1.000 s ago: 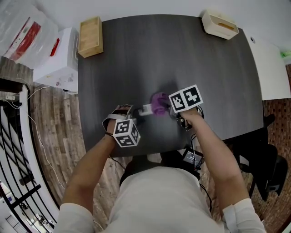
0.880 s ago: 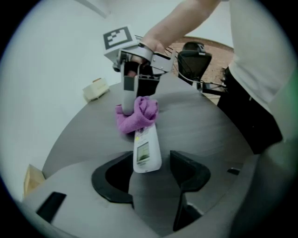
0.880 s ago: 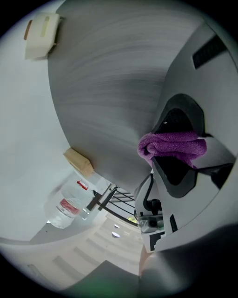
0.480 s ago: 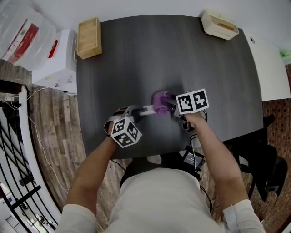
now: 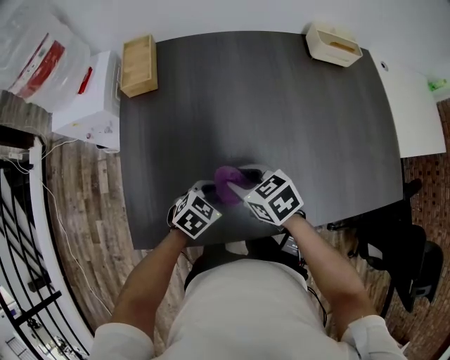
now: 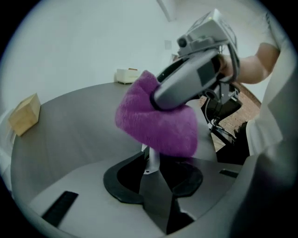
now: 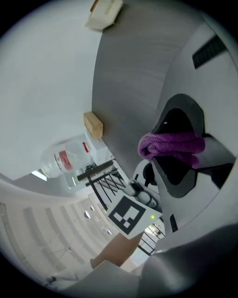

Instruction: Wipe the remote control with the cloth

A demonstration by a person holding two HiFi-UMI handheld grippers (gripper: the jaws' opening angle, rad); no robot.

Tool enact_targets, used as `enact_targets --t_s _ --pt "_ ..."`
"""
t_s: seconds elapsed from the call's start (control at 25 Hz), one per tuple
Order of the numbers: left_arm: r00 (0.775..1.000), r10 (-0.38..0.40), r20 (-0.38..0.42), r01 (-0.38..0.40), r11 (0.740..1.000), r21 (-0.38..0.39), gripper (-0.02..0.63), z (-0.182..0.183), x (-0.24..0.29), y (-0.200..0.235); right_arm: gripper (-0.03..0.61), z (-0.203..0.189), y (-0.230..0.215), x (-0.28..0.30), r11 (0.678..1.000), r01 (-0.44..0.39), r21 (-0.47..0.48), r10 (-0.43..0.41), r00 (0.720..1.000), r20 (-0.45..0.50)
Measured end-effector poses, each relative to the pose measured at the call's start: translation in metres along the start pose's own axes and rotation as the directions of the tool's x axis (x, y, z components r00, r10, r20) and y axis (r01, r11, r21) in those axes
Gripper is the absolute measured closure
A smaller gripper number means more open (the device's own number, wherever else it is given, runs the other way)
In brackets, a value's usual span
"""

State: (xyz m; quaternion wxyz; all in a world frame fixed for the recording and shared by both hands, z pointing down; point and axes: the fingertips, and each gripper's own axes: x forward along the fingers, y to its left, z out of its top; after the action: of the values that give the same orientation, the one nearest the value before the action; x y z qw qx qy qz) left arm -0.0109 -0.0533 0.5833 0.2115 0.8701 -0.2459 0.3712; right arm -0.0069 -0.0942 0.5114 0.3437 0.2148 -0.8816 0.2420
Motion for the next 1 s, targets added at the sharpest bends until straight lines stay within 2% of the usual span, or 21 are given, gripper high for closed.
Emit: enact_targets --t_s 0.08,0.2,0.32,0.52,0.72,0.8,0.88,0.92,0.96,1.0 --pt "1.000 -0.008 -0.004 0.008 1.000 -0.006 0.512 -0.005 -0.002 -0.007 0.437 -0.010 0.017 0.010 0.997 -0.010 -0.077 0.006 0.999 -0.052" --pt "1.000 -0.016 -0.005 0.016 1.000 -0.024 0.512 -0.011 -0.005 -0.015 0.437 -0.031 0.020 0.019 0.989 0.020 -0.146 -0.036 0.993 -0.114" --pt "1.000 -0.021 -0.003 0.021 0.998 -0.054 0.511 -0.011 -0.006 -0.016 0.437 -0.036 0.015 0.018 0.978 0.071 -0.198 -0.092 0.991 -0.099" --pt "0.998 -0.063 0.017 0.064 0.988 -0.141 0.511 -0.012 -0.005 -0.012 0.437 -0.034 -0.002 0.010 0.918 0.196 -0.346 -0.232 0.971 -0.065" --pt "0.992 -0.121 0.031 0.125 0.959 -0.255 0.511 -0.012 -0.005 -0.010 0.437 -0.034 -0.033 -0.004 0.880 0.307 -0.362 -0.340 0.940 -0.031" --pt "0.989 -0.145 0.041 0.150 0.940 -0.307 0.511 -0.013 -0.005 -0.010 0.437 -0.035 -0.049 -0.011 0.865 0.357 -0.353 -0.390 0.921 -0.024" --pt "0.983 -0.176 0.061 0.186 0.908 -0.375 0.509 -0.014 -0.004 -0.011 0.437 -0.040 -0.070 -0.019 0.852 0.409 -0.327 -0.444 0.895 -0.037" --pt "0.977 -0.198 0.076 0.211 0.883 -0.420 0.509 -0.014 -0.004 -0.011 0.437 -0.045 -0.082 -0.023 0.847 0.433 -0.308 -0.470 0.881 -0.054" --pt "0.969 -0.226 0.097 0.244 0.846 -0.474 0.511 -0.015 -0.003 -0.013 0.437 -0.050 -0.094 -0.028 0.842 0.455 -0.288 -0.494 0.866 -0.075" --pt "0.958 -0.256 0.126 0.283 0.796 -0.534 0.511 -0.015 -0.003 -0.015 0.437 -0.054 -0.104 -0.032 0.838 0.475 -0.269 -0.514 0.853 -0.093"
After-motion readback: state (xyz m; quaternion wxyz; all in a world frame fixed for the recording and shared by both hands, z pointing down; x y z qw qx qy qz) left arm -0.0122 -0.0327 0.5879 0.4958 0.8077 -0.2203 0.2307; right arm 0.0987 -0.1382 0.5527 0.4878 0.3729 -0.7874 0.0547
